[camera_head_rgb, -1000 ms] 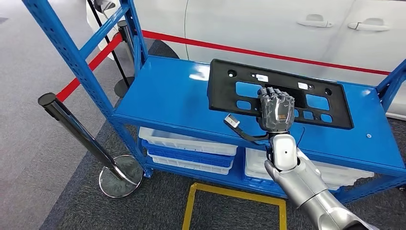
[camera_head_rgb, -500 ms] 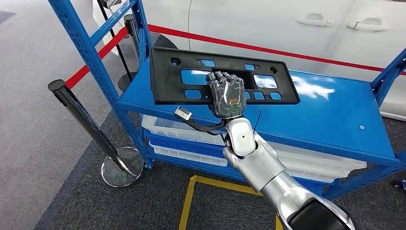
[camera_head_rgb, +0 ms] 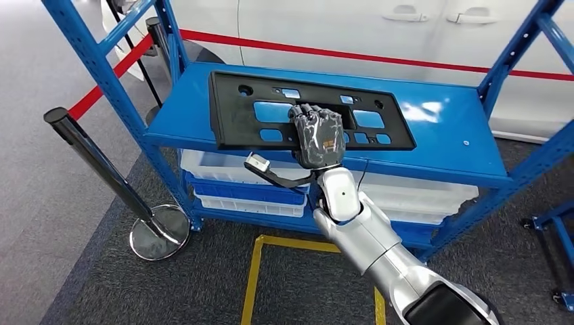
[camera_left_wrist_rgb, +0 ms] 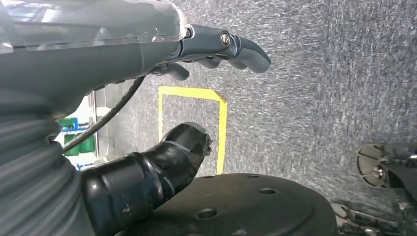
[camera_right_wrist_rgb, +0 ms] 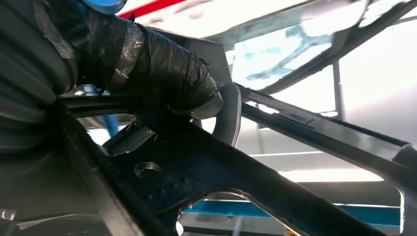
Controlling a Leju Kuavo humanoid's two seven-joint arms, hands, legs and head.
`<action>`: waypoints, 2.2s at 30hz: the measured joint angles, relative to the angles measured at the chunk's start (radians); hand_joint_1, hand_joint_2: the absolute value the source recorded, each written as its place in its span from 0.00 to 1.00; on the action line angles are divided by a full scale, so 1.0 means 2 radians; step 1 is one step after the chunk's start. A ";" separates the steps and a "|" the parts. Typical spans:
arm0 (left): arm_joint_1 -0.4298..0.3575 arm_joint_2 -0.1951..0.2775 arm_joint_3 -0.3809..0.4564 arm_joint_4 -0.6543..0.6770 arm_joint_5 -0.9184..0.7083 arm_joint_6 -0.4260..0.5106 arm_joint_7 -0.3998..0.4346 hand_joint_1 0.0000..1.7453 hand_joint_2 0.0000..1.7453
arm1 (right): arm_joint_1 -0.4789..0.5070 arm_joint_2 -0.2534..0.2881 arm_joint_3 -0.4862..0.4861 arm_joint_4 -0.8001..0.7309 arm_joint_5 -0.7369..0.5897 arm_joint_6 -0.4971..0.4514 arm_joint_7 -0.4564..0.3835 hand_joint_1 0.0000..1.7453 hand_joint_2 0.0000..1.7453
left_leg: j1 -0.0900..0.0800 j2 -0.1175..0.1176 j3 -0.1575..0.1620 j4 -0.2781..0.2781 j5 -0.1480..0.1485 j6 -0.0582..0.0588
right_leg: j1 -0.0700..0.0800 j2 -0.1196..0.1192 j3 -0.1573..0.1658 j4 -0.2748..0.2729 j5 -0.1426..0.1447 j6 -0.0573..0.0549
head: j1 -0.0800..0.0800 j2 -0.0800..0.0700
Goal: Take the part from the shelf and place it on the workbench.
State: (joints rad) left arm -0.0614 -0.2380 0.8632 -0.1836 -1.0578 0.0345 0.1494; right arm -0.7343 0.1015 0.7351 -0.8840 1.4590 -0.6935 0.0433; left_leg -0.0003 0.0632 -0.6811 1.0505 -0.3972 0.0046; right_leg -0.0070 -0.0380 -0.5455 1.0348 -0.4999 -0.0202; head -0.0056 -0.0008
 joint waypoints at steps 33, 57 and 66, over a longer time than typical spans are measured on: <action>-0.001 0.002 0.001 0.000 0.008 -0.005 0.008 0.00 1.00 | 0.057 -0.065 -0.025 -0.094 -0.035 0.014 -0.017 1.00 1.00 | 0.006 -0.013 -0.005 0.048 -0.065 -0.013 | -0.006 0.011 -0.028 0.007 0.018 -0.006 | 0.003 0.000; -0.005 0.001 -0.011 0.000 -0.037 -0.026 0.016 0.00 1.00 | 0.034 -0.027 -0.014 -0.025 -0.038 0.013 0.010 1.00 1.00 | -0.001 0.017 0.023 -0.012 -0.008 0.012 | -0.005 -0.012 -0.016 0.018 0.005 0.024 | 0.004 0.000; 0.001 0.002 -0.015 0.000 -0.042 -0.027 0.002 0.00 1.00 | 0.117 -0.118 -0.023 -0.151 -0.044 0.029 0.007 1.00 1.00 | 0.002 -0.029 -0.003 0.111 -0.111 -0.005 | -0.005 0.018 -0.048 -0.003 0.043 -0.008 | 0.004 0.000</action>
State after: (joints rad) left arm -0.0587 -0.2345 0.8335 -0.1827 -1.1414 -0.0187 0.1543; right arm -0.5011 -0.1337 0.6898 -1.1856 1.3716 -0.6357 0.0574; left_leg 0.0040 0.0062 -0.6880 1.2724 -0.6194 -0.0051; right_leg -0.0167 -0.0015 -0.6422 1.0281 -0.4138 -0.0354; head 0.0016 -0.0008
